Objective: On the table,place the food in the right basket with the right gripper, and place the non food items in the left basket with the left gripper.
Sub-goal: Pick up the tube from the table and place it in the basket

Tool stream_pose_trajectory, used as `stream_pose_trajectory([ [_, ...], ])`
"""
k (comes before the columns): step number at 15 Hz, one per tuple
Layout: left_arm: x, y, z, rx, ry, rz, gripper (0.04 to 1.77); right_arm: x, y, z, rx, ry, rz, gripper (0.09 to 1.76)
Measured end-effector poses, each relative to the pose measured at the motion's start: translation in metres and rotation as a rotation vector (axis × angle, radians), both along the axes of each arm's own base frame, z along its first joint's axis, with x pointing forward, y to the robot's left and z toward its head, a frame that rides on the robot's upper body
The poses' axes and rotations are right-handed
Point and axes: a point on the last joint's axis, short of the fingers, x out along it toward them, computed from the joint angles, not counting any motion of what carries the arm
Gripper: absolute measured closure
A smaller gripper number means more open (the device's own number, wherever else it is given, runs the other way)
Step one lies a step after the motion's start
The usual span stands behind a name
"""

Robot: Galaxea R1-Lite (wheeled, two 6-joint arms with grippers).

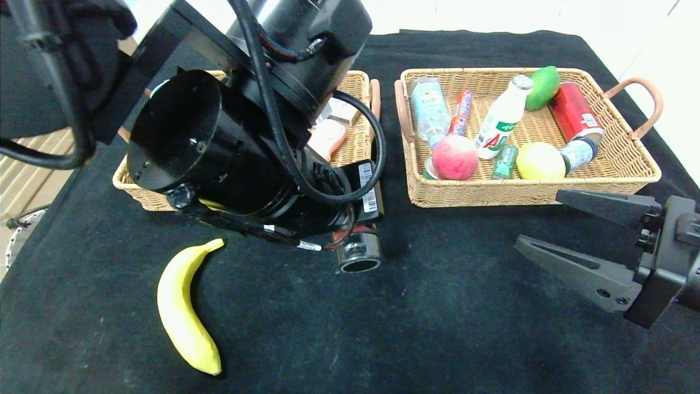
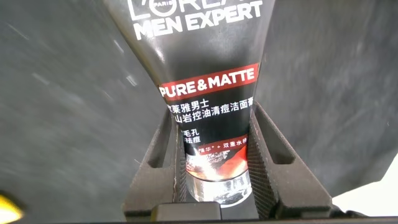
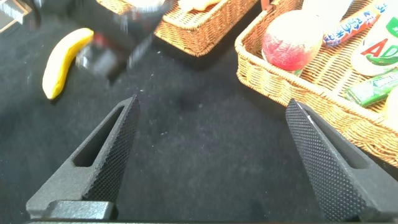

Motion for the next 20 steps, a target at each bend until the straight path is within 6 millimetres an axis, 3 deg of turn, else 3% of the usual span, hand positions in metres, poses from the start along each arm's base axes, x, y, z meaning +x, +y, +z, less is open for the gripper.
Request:
stream_pose_trajectory([
  [4, 0.019, 0.024, 0.014, 0.038, -0.129, 0.036, 1.18, 0.0, 0.0, 0.0, -0.001, 0.0, 0.001, 0.14],
  [12, 0.083, 0.064, 0.046, 0.129, -0.562, 0.087, 1.2, -0.002, 0.0, 0.0, -0.009, -0.011, 0.001, 0.14],
  [20, 0.13, 0.053, 0.021, 0.173, -0.633, 0.037, 1.2, -0.003, -0.001, 0.0, -0.008, -0.014, -0.001, 0.14],
])
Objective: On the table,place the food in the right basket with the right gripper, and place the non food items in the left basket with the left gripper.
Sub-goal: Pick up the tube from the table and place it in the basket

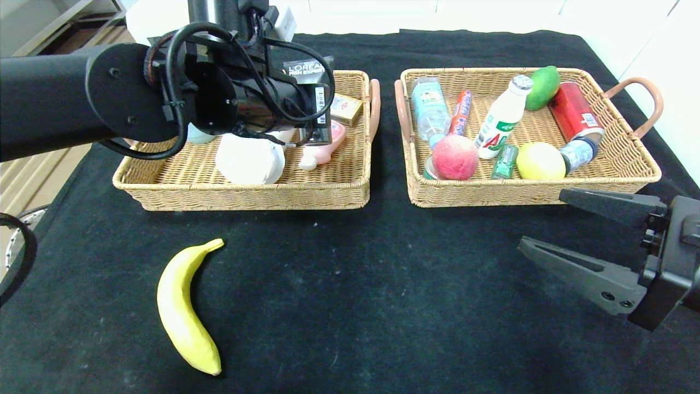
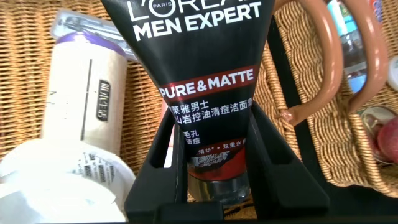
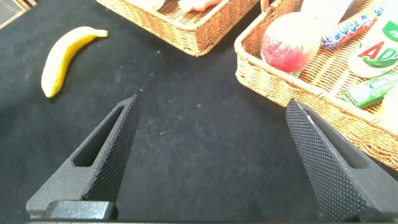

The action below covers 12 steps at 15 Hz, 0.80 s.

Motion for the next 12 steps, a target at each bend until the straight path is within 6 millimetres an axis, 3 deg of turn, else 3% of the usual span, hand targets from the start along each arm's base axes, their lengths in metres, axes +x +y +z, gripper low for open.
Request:
stream_pose_trajectory([
  [6, 0.011, -0.005, -0.016, 0.013, 0.039, 0.002, 1.21, 0.001, 0.0, 0.0, 0.001, -0.001, -0.004, 0.14],
  [12, 0.013, -0.005, -0.022, 0.015, 0.057, 0.005, 0.65, 0.001, 0.0, 0.001, 0.002, -0.001, -0.005, 0.14],
])
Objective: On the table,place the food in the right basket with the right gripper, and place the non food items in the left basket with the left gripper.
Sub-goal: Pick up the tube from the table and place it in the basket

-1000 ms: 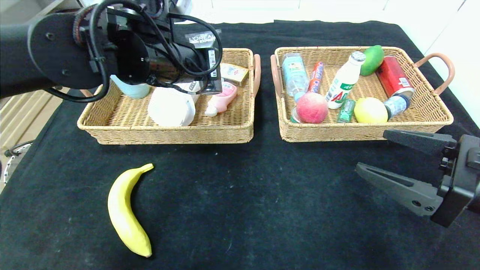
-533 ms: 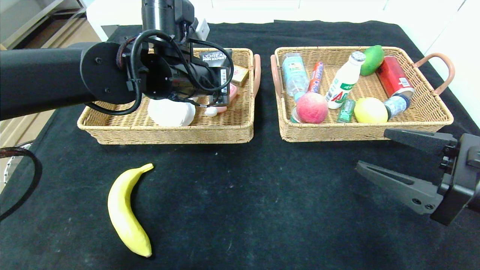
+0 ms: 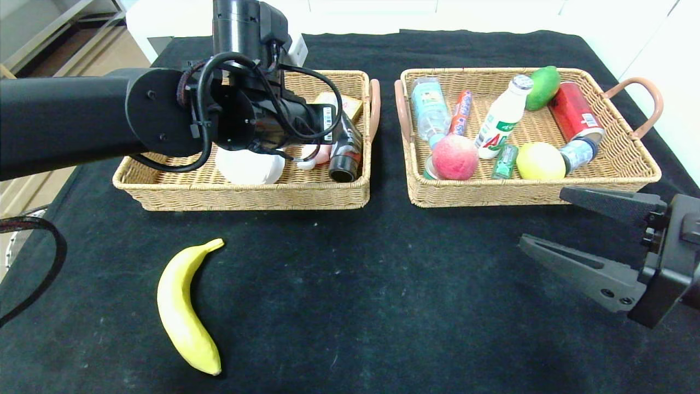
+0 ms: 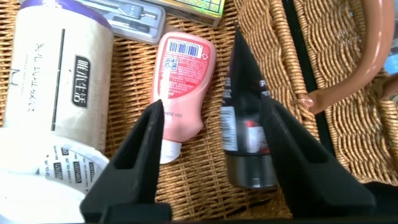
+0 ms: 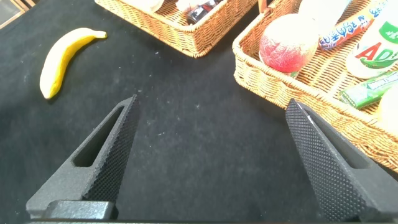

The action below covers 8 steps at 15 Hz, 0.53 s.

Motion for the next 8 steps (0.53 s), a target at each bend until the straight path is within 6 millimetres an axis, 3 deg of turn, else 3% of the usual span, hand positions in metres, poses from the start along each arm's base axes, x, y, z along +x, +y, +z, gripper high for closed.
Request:
stream_pose_trajectory([
  [8, -0.011, 0.005, 0.002, 0.006, 0.019, 0.01, 0.3, 0.0, 0.0, 0.0, -0.001, 0.001, -0.001, 0.14],
])
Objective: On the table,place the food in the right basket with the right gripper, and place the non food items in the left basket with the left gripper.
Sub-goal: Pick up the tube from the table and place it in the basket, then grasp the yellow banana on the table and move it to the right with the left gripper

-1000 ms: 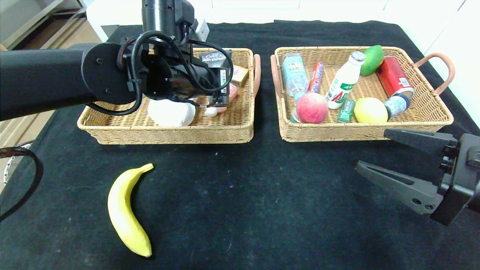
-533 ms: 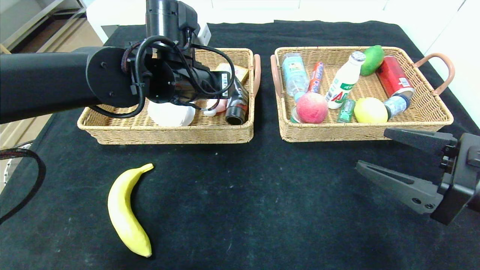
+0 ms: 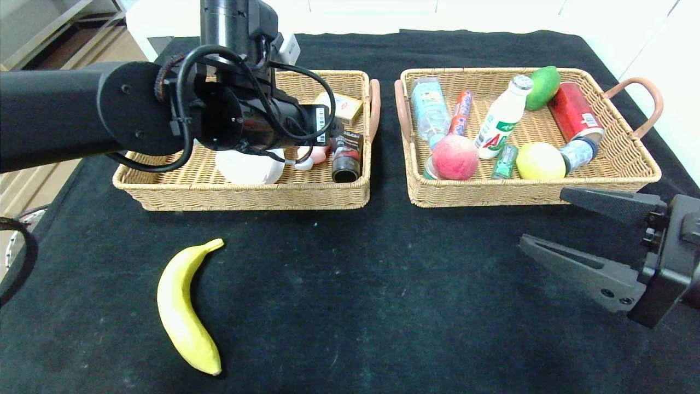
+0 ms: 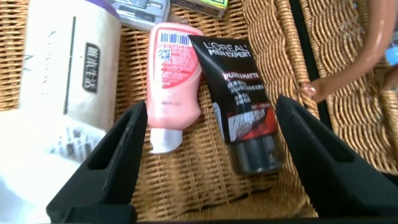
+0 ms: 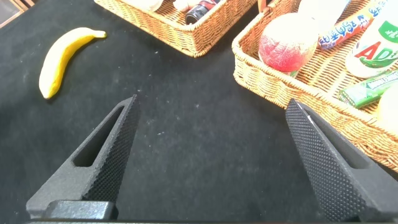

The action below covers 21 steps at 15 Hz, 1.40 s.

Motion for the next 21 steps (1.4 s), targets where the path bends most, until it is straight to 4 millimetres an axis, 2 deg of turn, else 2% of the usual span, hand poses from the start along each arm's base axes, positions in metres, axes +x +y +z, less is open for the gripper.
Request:
stream_pose_trajectory([
  [3, -0.026, 0.011, 0.003, 0.037, 0.055, 0.012, 0.24, 0.0, 0.0, 0.0, -0.001, 0.001, -0.003, 0.14],
  [8, -0.096, 0.019, 0.003, 0.046, 0.184, 0.025, 0.17, -0.001, 0.001, -0.001, -0.002, 0.003, 0.005, 0.14],
  [10, -0.117, 0.026, 0.001, 0.001, 0.256, 0.041, 0.15, -0.001, 0.001, -0.001, -0.002, 0.003, 0.006, 0.14],
  [14, -0.136, 0.043, -0.009, -0.076, 0.347, 0.111, 0.13, -0.001, 0.001, -0.001, -0.002, 0.003, 0.006, 0.14],
  [21, -0.158, 0.073, -0.041, -0.048, 0.478, 0.203, 0.11, -0.001, 0.001, -0.001, -0.003, 0.002, 0.008, 0.14],
])
